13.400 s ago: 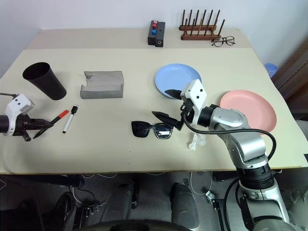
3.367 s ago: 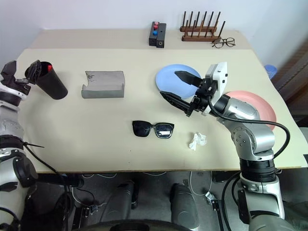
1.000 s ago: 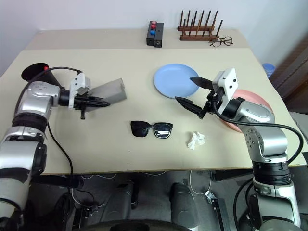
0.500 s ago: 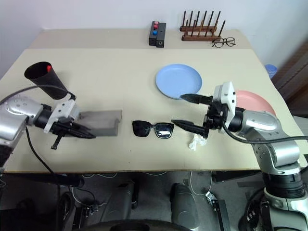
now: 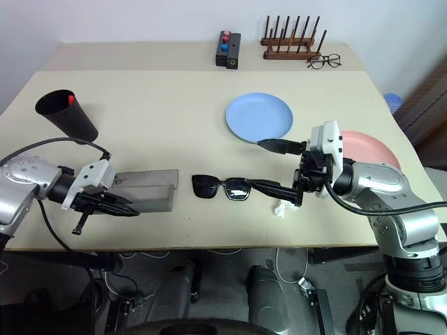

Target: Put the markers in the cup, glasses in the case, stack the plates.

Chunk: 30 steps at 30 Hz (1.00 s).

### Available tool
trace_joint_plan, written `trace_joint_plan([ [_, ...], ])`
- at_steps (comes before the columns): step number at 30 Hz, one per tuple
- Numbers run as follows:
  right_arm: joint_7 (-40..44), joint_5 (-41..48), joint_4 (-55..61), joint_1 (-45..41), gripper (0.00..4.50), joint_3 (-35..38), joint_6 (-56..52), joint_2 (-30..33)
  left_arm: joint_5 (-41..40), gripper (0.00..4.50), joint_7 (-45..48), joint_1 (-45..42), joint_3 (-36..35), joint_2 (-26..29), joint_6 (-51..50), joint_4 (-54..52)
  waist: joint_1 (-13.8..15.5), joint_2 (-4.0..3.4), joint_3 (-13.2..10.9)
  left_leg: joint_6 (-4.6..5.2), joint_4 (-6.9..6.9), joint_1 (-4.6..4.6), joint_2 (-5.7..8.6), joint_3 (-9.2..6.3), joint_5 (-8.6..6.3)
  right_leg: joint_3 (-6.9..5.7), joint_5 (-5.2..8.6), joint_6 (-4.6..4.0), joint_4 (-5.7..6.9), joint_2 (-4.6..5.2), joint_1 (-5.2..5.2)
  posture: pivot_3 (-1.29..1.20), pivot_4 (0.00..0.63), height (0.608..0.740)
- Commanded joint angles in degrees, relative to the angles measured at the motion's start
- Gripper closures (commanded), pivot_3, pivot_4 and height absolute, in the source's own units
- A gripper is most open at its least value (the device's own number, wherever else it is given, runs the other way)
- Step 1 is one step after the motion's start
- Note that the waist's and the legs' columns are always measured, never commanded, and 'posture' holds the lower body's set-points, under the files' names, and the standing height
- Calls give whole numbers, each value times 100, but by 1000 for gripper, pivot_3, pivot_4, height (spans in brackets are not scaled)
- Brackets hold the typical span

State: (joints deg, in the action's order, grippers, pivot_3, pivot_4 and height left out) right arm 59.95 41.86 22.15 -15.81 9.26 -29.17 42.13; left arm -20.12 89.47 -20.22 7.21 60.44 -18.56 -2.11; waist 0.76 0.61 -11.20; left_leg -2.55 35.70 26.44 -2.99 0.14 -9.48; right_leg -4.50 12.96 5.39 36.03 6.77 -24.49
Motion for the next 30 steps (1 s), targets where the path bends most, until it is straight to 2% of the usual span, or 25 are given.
trace_joint_plan([
  [1,-44,94,102,-78,0,43,24,-32,-131,4486,23,39,-239,68,33,-199,0,0,0,0,0,0,0,0,0,0,0,0,0,0,0,0,150,740],
  [10,-70,61,71,-132,0,7,26,-81,-16,4486,183,133,-180,150,366,-143,-3,0,0,0,-1,0,0,0,0,0,0,0,-1,0,0,0,150,740],
  [11,-64,51,62,-131,0,4,36,-83,-19,3874,151,123,-183,119,349,-133,1,0,0,-1,-1,0,0,0,0,0,0,-1,-1,0,-1,0,150,740],
  [12,-58,43,49,-134,0,3,45,-83,-46,3565,155,114,-182,93,326,-133,1,0,0,-1,0,0,0,0,0,0,0,-1,-1,0,-1,0,150,740],
  [14,-59,31,32,-141,0,4,54,-80,-60,2673,141,118,-180,99,267,-162,-1,0,0,-1,0,0,0,0,0,0,0,-1,-2,1,-1,0,150,740],
  [19,-75,13,-26,-155,0,7,87,-86,-199,53,155,-45,-218,109,-64,-125,-1,-1,-1,-1,-1,0,0,0,0,0,0,-1,-2,1,-1,0,150,740],
  [21,-80,-5,-53,-165,0,-1,111,-97,-283,15,150,-163,-273,42,-109,-98,3,-1,0,0,-1,1,0,1,0,0,0,0,-2,1,-1,0,150,740],
  [26,-63,-46,-108,-136,0,17,146,-75,-882,15,-17,-913,-432,-266,-1004,-20,13,-1,0,0,1,1,1,0,0,0,1,2,-1,0,1,0,150,740],
  [30,171,-323,-504,-3,0,91,204,290,-705,15,-290,-1842,-94,-930,-1071,240,20,0,0,2,11,3,4,-2,1,0,2,5,2,0,7,0,150,740],
])
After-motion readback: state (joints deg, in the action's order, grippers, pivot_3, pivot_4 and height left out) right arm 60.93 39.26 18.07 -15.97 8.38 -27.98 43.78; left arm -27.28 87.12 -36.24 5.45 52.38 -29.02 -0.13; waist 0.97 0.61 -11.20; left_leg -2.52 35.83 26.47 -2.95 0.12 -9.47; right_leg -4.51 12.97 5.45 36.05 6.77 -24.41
